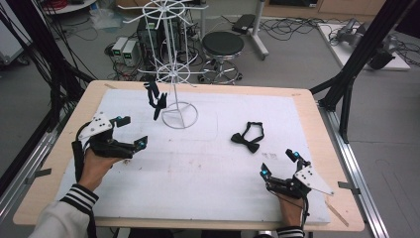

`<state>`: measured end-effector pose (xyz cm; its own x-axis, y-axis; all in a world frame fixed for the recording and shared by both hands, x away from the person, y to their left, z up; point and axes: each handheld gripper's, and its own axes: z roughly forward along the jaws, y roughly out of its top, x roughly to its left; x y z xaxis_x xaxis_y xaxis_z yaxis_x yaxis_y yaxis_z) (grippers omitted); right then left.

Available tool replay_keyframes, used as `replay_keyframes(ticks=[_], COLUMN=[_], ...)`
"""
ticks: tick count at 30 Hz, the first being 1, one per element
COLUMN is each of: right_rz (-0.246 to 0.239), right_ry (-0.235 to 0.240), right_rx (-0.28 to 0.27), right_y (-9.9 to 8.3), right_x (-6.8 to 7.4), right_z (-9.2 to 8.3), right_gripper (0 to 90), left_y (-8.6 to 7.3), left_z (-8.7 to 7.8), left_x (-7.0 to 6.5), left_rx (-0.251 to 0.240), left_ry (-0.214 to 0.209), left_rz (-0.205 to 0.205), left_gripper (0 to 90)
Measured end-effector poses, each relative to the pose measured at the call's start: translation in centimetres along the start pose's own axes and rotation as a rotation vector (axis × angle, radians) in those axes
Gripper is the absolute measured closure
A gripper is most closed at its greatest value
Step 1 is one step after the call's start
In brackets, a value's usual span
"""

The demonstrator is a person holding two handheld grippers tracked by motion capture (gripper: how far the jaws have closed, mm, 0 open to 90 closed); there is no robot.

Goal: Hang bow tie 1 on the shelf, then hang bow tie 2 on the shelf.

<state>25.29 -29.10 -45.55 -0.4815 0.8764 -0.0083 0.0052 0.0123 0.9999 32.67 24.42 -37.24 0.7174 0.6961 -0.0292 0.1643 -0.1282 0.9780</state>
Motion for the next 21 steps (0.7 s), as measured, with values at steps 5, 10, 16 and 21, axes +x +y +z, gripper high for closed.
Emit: replay_keyframes(ticks=[5, 10, 16, 21], right_rz=[-0.003, -0.003, 0.000, -0.002], right_ry=[-0.001, -0.001, -0.001, -0.001], right_rx=[-0.002, -0.002, -0.001, -0.001], right_y=[0.0, 0.0, 0.0, 0.0], right_x=[0.0, 0.0, 0.0, 0.0], right_z=[0.0, 0.0, 0.0, 0.0], right_gripper=[1.6, 1.6, 1.6, 1.6], left_y=[-1.2, -2.2, -2.9, -2.8], left_z=[-0.9, -1.3, -1.4, -1.5], left_x=[0.0, 0.1, 0.4, 0.3], left_rx=[-0.037, -0.038, -0.047, -0.053], left_ry=[0.019, 0.033, 0.050, 0.050], left_rz=[0.001, 0.006, 0.003, 0.021], left_gripper=[1.7, 1.7, 1.7, 1.7])
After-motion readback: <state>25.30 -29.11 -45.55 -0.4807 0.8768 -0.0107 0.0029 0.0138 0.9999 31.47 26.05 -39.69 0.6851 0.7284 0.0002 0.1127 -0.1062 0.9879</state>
